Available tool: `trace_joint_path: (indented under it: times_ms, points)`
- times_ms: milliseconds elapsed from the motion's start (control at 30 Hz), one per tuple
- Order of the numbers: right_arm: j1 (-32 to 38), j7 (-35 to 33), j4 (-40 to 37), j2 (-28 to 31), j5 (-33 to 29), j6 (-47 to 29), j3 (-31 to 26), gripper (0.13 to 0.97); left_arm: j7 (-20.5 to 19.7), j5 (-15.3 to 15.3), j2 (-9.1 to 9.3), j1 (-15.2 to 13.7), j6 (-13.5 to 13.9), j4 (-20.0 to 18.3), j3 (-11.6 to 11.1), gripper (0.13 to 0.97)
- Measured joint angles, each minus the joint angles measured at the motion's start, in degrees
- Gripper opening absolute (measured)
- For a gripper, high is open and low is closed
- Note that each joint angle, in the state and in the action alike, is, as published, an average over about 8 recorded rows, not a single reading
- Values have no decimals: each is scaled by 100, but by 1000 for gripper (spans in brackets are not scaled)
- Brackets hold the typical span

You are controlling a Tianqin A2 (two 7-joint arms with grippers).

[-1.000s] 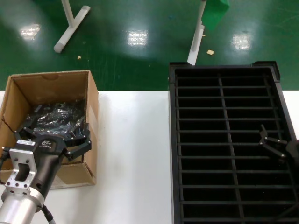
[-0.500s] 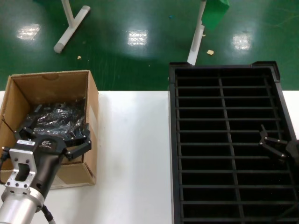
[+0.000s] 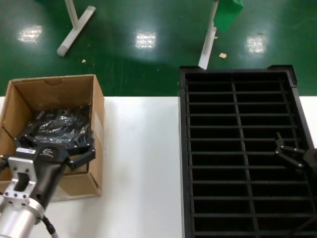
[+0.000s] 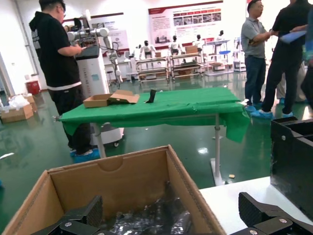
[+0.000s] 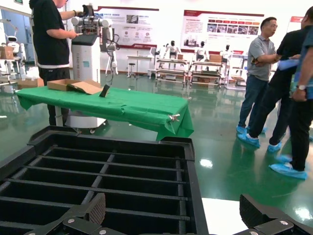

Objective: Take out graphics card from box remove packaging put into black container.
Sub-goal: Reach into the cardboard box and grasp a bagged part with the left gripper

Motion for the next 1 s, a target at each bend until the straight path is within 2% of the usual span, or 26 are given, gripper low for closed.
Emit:
trace_joint_path:
  times_ms: [100,233,400,500,600,767,867,1000]
  points:
    - [0,0,0,0,0,0,0,966,104,-77,-8,-84,254,152,-151,966]
    - [0,0,0,0,0,0,0,966,378,-262,-17,-294,760,495,-417,966]
    - [0,0,0,0,0,0,0,966,993,-520,-60,-696,1518,1054,-707,966]
    - [0,1,0,0,0,0,0,966,1449,-611,-161,-974,1990,1372,-781,966]
    - [0,1,0,0,0,0,0,966,1892,-613,-335,-1230,2423,1610,-738,966]
    - [0,2,0,0,-1,0,0,966,2560,-439,-738,-1575,2985,1886,-496,966]
    - [0,2,0,0,-1,0,0,966,2885,-298,-982,-1734,3176,2006,-360,966]
    - [0,2,0,0,-1,0,0,966,3216,-157,-1245,-1876,3273,2054,-276,966]
